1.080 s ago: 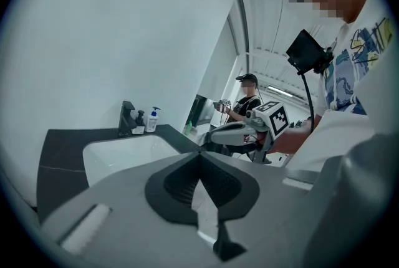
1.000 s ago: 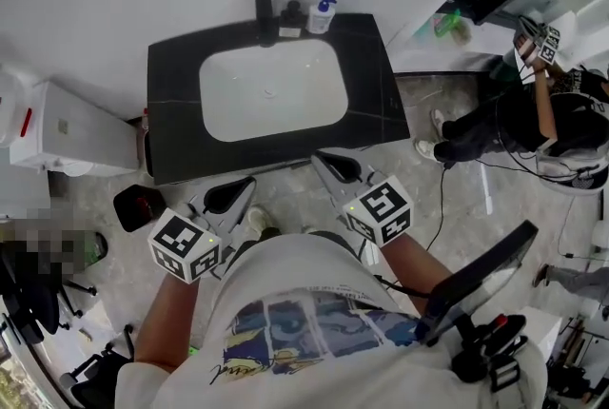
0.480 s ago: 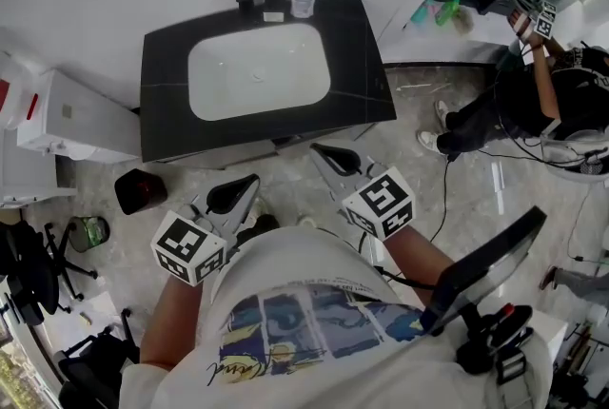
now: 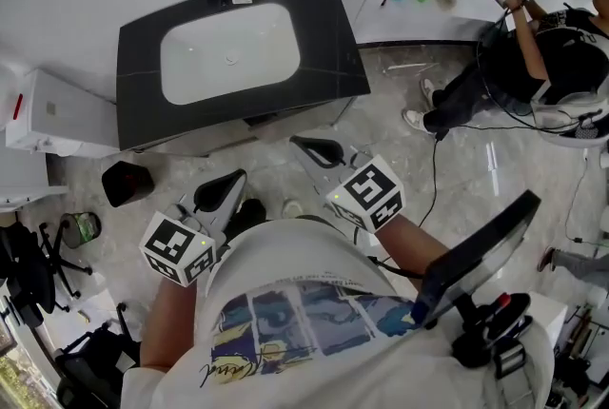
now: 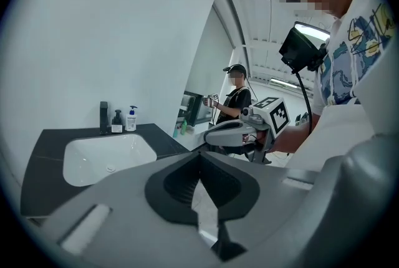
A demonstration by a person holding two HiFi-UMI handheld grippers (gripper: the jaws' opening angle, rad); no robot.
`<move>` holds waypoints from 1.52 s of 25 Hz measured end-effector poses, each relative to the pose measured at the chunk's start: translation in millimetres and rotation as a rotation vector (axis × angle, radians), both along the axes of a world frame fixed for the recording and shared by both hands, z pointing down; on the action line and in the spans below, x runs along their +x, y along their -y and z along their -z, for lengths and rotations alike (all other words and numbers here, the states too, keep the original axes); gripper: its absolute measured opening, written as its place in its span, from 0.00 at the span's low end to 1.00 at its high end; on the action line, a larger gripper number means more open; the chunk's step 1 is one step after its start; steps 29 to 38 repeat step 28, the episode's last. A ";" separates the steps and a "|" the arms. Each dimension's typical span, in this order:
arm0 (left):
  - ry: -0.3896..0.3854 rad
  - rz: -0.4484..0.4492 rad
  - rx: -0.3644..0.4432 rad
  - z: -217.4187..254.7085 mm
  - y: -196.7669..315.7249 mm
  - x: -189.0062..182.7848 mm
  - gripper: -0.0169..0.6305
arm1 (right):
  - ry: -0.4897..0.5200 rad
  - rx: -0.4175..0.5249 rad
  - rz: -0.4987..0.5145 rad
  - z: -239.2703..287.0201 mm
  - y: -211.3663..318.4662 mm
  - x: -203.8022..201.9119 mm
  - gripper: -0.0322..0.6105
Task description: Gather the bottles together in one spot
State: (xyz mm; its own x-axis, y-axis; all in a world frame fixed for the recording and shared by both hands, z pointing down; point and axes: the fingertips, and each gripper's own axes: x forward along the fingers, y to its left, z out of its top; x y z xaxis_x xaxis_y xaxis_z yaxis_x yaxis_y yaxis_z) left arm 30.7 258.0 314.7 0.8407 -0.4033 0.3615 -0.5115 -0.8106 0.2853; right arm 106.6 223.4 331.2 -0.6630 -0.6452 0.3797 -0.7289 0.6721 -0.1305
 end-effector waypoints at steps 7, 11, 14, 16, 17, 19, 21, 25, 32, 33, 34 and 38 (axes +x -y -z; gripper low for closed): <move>0.009 0.000 0.005 -1.1 -8.7 5.6 0.03 | -0.012 0.014 0.011 0.9 -12.0 4.5 0.05; 0.014 0.003 0.003 -2.9 -13.7 6.2 0.03 | -0.010 0.012 0.024 -0.5 -18.2 2.3 0.05; 0.016 0.001 -0.006 -6.2 -18.3 7.8 0.03 | -0.015 0.005 0.031 -3.3 -21.7 3.4 0.05; 0.018 -0.003 -0.011 -9.4 -19.5 8.3 0.03 | -0.017 0.001 0.032 -5.5 -22.0 3.6 0.05; 0.018 -0.004 -0.014 -10.8 -19.3 8.2 0.03 | -0.018 0.000 0.033 -5.9 -21.8 3.1 0.05; 0.018 -0.007 -0.021 -12.3 -19.4 6.5 0.03 | -0.019 -0.004 0.034 -6.2 -21.6 0.5 0.05; 0.018 -0.011 -0.026 -11.4 -18.2 4.3 0.03 | -0.027 -0.006 0.035 -5.0 -20.2 -1.8 0.05; 0.014 -0.022 -0.037 -8.9 -11.5 0.3 0.03 | -0.046 -0.021 0.024 -3.2 -13.8 -3.7 0.05; 0.010 -0.037 -0.053 -9.8 -6.8 -1.7 0.03 | -0.054 -0.036 0.005 -4.3 -9.7 -3.5 0.05; 0.010 -0.037 -0.053 -9.8 -6.8 -1.7 0.03 | -0.054 -0.036 0.005 -4.3 -9.7 -3.5 0.05; 0.010 -0.037 -0.053 -9.8 -6.8 -1.7 0.03 | -0.054 -0.036 0.005 -4.3 -9.7 -3.5 0.05; 0.010 -0.037 -0.053 -9.8 -6.8 -1.7 0.03 | -0.054 -0.036 0.005 -4.3 -9.7 -3.5 0.05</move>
